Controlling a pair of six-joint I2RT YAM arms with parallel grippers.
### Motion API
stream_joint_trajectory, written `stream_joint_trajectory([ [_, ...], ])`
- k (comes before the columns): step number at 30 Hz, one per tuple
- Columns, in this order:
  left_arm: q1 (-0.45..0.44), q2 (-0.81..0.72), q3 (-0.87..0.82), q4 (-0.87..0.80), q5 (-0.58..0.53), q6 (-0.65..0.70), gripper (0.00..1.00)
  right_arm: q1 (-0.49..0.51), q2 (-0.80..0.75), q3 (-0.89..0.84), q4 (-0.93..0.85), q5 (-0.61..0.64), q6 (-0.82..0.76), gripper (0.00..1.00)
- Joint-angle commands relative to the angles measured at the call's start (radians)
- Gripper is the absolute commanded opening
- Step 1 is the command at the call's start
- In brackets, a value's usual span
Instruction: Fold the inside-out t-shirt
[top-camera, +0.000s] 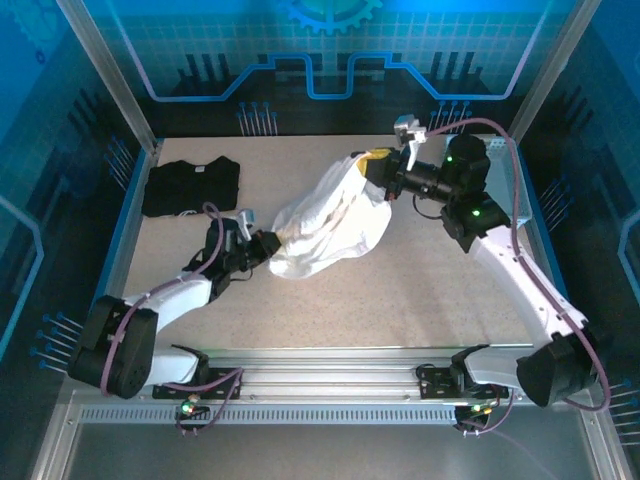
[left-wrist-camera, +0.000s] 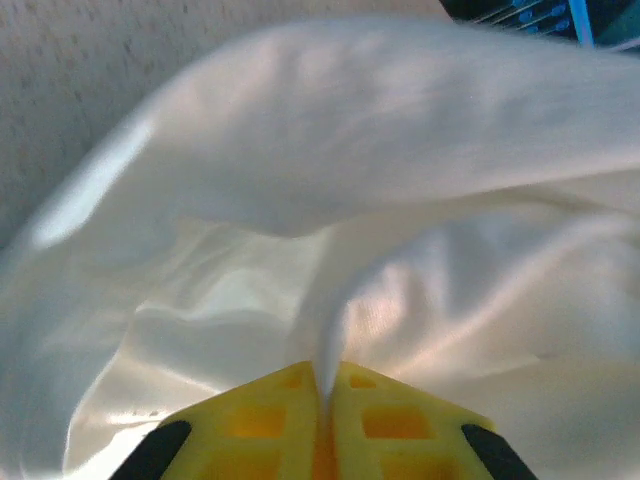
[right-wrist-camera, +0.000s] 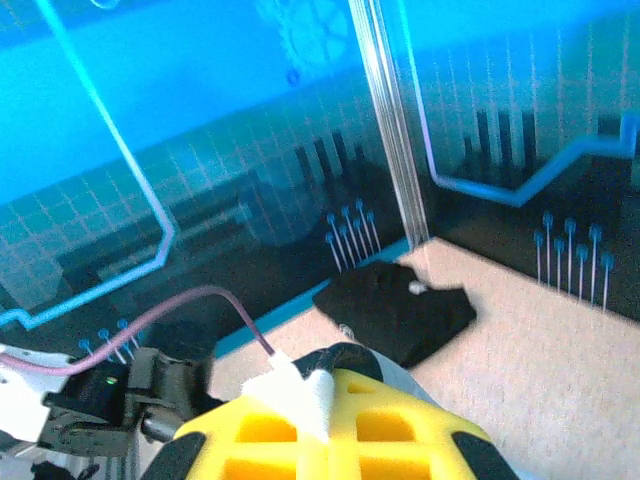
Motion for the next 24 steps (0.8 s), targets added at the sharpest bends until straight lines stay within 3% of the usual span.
stream_joint_trajectory([
  [1, -0.037, -0.059, -0.032, 0.008, -0.060, 0.149, 0.27, -0.033, 0.051, -0.016, 0.030, -0.064, 0.006, 0.00],
  [4, -0.047, -0.119, -0.035, -0.056, -0.079, 0.224, 0.46, -0.034, 0.071, 0.009, -0.046, -0.086, -0.065, 0.00],
  [8, -0.098, -0.165, 0.004, -0.077, -0.066, 0.322, 0.59, -0.044, 0.072, 0.016, -0.121, -0.095, -0.126, 0.00],
  [17, -0.299, 0.063, 0.207, -0.080, -0.035, 0.492, 0.65, -0.052, 0.066, 0.002, -0.139, -0.080, -0.129, 0.00],
  [19, -0.303, 0.143, 0.259, -0.058, -0.024, 0.490, 0.61, -0.053, 0.064, -0.001, -0.133, -0.081, -0.125, 0.00],
  [21, -0.303, 0.215, 0.324, -0.064, -0.010, 0.484, 0.43, -0.055, 0.059, -0.002, -0.139, -0.069, -0.127, 0.00],
  [24, -0.303, 0.231, 0.362, -0.060, -0.016, 0.456, 0.08, -0.067, 0.035, 0.005, -0.181, -0.022, -0.142, 0.00],
])
